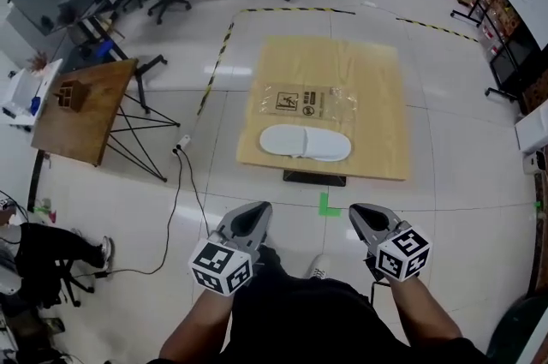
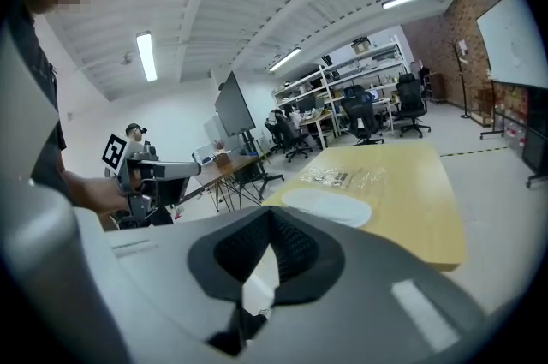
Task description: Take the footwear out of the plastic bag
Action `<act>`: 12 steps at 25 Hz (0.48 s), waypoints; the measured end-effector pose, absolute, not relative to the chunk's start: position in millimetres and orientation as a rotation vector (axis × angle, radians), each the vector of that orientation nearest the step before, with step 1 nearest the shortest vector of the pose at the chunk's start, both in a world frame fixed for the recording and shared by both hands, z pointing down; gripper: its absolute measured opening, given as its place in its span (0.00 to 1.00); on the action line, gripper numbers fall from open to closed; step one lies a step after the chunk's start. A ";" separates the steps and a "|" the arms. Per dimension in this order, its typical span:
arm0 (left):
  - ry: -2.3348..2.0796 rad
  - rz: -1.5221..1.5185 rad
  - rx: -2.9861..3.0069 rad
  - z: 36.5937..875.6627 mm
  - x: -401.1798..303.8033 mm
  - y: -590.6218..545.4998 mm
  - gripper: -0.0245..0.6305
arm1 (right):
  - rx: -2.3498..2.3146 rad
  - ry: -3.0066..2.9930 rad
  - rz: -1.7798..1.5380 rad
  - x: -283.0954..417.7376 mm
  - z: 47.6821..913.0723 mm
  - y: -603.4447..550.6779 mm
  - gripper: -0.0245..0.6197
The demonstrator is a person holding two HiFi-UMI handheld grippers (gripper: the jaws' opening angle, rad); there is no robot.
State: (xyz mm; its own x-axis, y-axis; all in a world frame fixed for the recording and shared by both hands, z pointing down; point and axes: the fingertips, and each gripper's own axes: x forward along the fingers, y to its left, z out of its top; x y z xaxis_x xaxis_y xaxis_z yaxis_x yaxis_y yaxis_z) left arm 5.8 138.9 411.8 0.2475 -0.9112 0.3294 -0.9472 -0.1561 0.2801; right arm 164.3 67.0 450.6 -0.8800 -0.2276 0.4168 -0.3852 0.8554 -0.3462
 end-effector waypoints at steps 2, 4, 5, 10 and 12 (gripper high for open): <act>-1.680 0.155 2.139 405.0 13.8 151.2 0.05 | 0.465 -2.662 0.625 169.7 446.7 78.7 0.04; -1.681 0.173 2.155 400.6 9.0 157.0 0.05 | 0.490 -2.660 0.635 171.3 443.9 89.1 0.04; -1.678 0.168 2.156 399.5 3.5 158.0 0.05 | 0.509 -2.660 0.639 170.6 442.9 94.1 0.04; -1.604 0.164 2.185 400.6 -13.1 163.0 0.05 | 0.627 -2.646 0.636 162.0 439.1 117.0 0.04; -1.573 0.181 2.216 401.4 -17.9 168.2 0.05 | 0.669 -2.634 0.642 154.2 439.9 125.0 0.04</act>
